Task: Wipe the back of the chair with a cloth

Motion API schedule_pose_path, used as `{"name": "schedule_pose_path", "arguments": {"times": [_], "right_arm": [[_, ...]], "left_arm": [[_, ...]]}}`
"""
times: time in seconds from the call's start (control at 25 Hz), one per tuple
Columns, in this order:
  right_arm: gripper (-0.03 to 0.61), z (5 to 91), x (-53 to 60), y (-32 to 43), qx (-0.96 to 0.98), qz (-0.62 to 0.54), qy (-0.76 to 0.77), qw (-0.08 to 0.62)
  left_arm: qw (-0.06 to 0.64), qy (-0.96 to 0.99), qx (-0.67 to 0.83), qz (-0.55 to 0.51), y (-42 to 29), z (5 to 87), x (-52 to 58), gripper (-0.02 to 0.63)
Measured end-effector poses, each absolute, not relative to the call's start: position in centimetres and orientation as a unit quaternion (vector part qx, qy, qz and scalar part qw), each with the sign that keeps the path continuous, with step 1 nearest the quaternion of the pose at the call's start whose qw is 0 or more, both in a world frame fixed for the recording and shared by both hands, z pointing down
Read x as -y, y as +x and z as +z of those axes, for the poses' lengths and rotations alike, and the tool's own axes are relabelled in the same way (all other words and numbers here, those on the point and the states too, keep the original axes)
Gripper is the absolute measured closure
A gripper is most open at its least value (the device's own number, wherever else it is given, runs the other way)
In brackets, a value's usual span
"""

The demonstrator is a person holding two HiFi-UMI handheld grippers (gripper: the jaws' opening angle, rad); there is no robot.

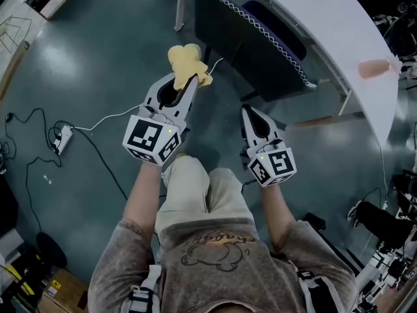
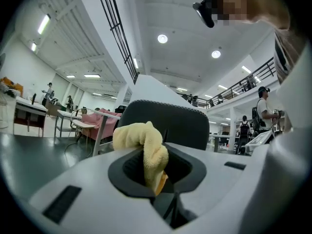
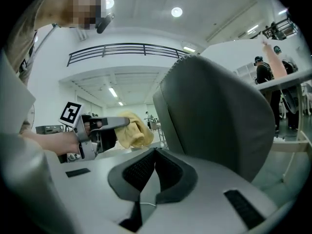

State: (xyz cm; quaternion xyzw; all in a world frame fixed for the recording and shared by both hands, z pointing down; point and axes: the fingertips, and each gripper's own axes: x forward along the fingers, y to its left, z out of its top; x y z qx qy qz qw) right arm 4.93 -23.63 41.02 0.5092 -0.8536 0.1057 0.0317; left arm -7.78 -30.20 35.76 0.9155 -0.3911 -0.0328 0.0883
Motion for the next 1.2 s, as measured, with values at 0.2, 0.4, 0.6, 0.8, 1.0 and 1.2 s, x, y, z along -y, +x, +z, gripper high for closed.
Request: {"name": "schedule_pose_path", "arguments": {"times": [0.2,0.4,0.6,0.8,1.0,1.2], "right_arm": [[0.554,47.4,22.0,5.8,0.863,0.089,0.496,0.015],[0.554,51.7,20.8,7.5,0.863,0.070,0.500,-0.004],[0.554,54.5,19.8,8.5,0.864,0.069,0.499,-0.016],[0.554,55.2,19.1,8.8,0.872,0.067,0.485,-0.029],[0.554,54.9,18.0,8.5,0.881,0.066,0.468,-0.032],[0.554,54.8,17.5,8.1,0.886,0.066,0.458,-0.034]], "left_arm": [[0.065,0.926,0.370,-0.043,-5.5,41.2,28.8,0.549],[0.034,0.927,0.369,-0.058,-5.0,43.7,28.3,0.549],[0.014,0.927,0.370,-0.057,-4.1,45.4,27.7,0.549],[0.015,0.925,0.376,-0.050,-3.3,46.0,27.7,0.549],[-0.002,0.919,0.391,-0.052,-3.8,43.8,29.1,0.549],[-0.028,0.907,0.418,-0.050,-5.3,40.6,32.7,0.549]]}}
